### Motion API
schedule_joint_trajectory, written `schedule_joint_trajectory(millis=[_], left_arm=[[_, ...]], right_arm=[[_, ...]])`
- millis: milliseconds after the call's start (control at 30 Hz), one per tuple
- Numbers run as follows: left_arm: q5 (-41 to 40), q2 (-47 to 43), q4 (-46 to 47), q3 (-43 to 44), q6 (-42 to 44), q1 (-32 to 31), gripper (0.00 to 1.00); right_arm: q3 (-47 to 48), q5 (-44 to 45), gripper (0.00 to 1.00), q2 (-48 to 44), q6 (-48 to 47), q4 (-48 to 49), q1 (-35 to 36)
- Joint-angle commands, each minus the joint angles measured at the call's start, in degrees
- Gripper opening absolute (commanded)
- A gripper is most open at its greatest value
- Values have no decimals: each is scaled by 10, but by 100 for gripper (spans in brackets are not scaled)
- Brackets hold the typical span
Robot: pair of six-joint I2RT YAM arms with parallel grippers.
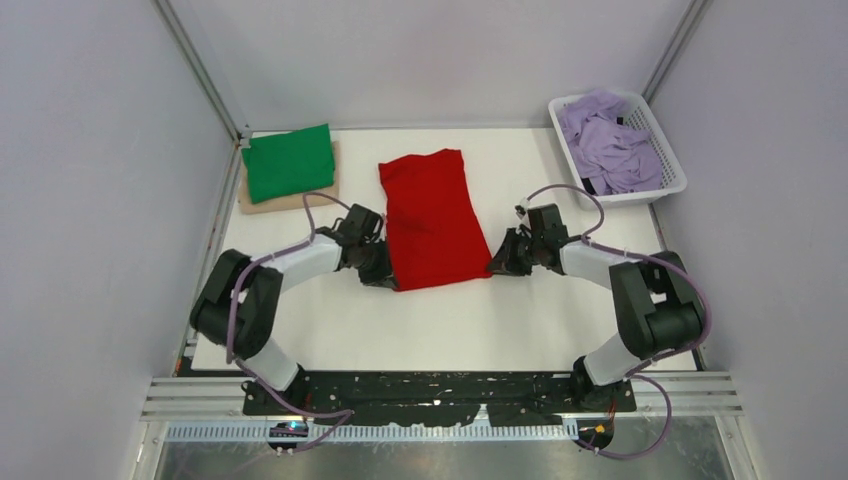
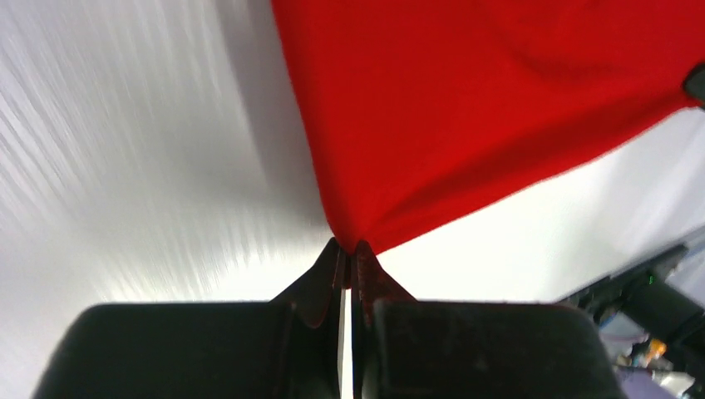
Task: Fold and stack the t-shirts
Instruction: Fold the long partially folded tshirt into a neat square
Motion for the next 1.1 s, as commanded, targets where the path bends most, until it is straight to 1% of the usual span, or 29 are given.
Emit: schedule_joint_trajectory(millis=[0,100,200,300,400,500,567,700,900,1067], left_arm=[[40,-115,-29,-64,31,-21,0],[78,-186,-45,-103,25,-44,0],[98,-254,-79,-119,22,-54,0],[108,-303,-115,-113,23,-55,0],[107,-327,-124,-93,25,-51,0],[99,-326,-113,-66,20,-29,0],[88,-322,-89,-53,10,-11,0],[82,-295,-67,-14,10,28,0],[94,-213,-69,70,26,86,0],[93,-135,-77,134,34,124,0]], right_arm=[[-35,-39,5,-96,-59,-84,5],[-58,-80,5,-161,-72,-124,15],[-66,-116,5,-237,-75,-159,39],[-58,-145,5,-291,-68,-172,46],[-22,-135,5,-306,-65,-175,44],[40,-124,5,-276,-72,-179,39],[76,-137,5,-243,-65,-172,36],[139,-150,5,-185,-42,-136,28],[235,-159,5,-91,-14,-100,12],[306,-166,5,-9,-3,-93,9]])
